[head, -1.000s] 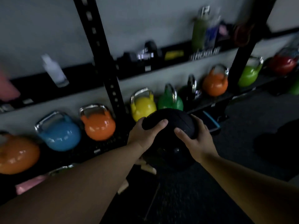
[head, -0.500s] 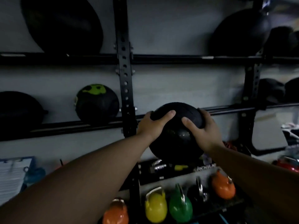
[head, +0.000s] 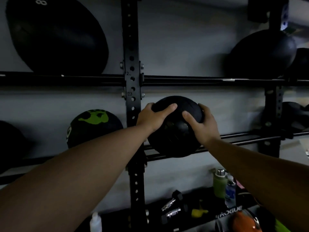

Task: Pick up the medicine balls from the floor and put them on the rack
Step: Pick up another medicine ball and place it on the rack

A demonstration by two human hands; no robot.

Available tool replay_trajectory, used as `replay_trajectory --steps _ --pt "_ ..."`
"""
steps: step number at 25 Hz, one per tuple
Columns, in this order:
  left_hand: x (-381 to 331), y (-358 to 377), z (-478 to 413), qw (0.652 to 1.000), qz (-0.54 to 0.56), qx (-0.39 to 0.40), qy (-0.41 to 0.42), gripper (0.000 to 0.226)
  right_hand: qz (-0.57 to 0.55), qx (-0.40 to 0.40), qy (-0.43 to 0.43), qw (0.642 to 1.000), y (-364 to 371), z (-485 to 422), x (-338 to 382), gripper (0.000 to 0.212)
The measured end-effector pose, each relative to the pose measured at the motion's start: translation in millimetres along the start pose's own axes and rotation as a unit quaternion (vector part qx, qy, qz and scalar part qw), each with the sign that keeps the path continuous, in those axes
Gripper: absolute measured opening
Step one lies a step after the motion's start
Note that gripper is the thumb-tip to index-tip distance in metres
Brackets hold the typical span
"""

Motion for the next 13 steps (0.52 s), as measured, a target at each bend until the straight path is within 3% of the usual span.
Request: replay_trajectory --steps 5,8,11,13 --pt "65.1 32.4 -82.8 1.000 -0.008 -0.002 -0.019 0.101 -0.007 0.018 0.025 0.999 44.6 -63.7 -79.0 0.118" --pt "109.3 59.8 -123.3 0.997 -0.078 -0.003 -0.011 0.103 0.004 0.056 0.045 0.997 82.5 -96.4 -142.2 0.119" --pt "152.0 95.9 -169.0 0.978 -0.206 0.014 0.028 0.065 0.029 0.145 0.038 0.988 143.3 -135.0 -206.1 0.102" --pt "173.9 116.2 -189.3 0.958 -0.282 0.023 0.052 0.068 0.030 0.150 0.026 0.988 170.4 -162.1 -238.2 0.085"
Point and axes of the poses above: each hand's wrist, its own z-axis away from the middle knuckle, its own y-axis out of the palm, x = y × z, the point moved 6 cm from there along -z, towards the middle knuckle
